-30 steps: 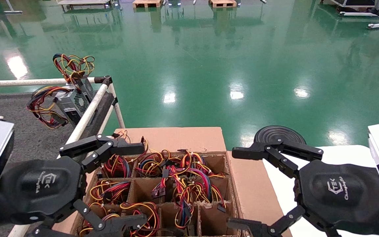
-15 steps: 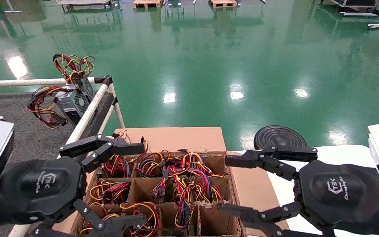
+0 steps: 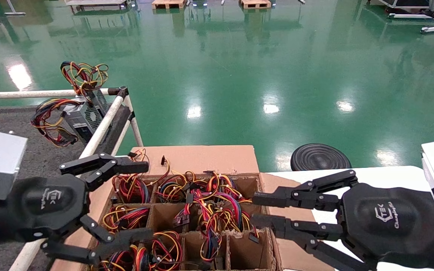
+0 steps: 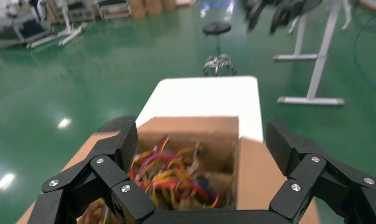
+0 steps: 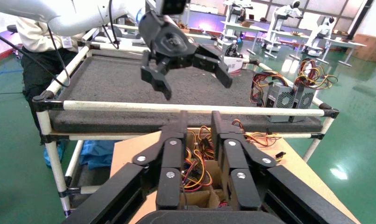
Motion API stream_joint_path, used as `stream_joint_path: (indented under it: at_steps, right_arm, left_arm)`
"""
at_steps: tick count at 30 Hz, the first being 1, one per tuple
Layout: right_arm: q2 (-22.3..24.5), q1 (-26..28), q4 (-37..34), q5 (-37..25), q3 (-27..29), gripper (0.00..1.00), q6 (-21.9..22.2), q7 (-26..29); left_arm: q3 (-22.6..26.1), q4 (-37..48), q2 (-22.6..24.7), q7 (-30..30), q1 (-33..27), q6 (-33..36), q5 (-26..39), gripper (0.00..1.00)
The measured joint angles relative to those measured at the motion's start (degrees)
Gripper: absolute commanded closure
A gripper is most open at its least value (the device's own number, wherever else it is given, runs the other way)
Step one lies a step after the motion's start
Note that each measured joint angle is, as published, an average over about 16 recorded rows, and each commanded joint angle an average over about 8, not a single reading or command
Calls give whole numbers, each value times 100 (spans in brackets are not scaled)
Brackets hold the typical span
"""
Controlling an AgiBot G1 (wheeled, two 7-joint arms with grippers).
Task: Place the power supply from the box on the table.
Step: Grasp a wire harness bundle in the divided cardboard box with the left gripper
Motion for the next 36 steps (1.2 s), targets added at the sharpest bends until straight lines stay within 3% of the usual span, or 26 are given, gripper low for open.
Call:
stream_joint_path:
  at_steps: [16,36]
  right_arm:
    - [0,0,0,0,0,100,0,0]
    - [0,0,0,0,0,100,0,0]
  left_arm:
    - [1078,1120,-13,-75,-1141,120,1237,0]
    - [2234,2183,253,193,-2125,268,1949,0]
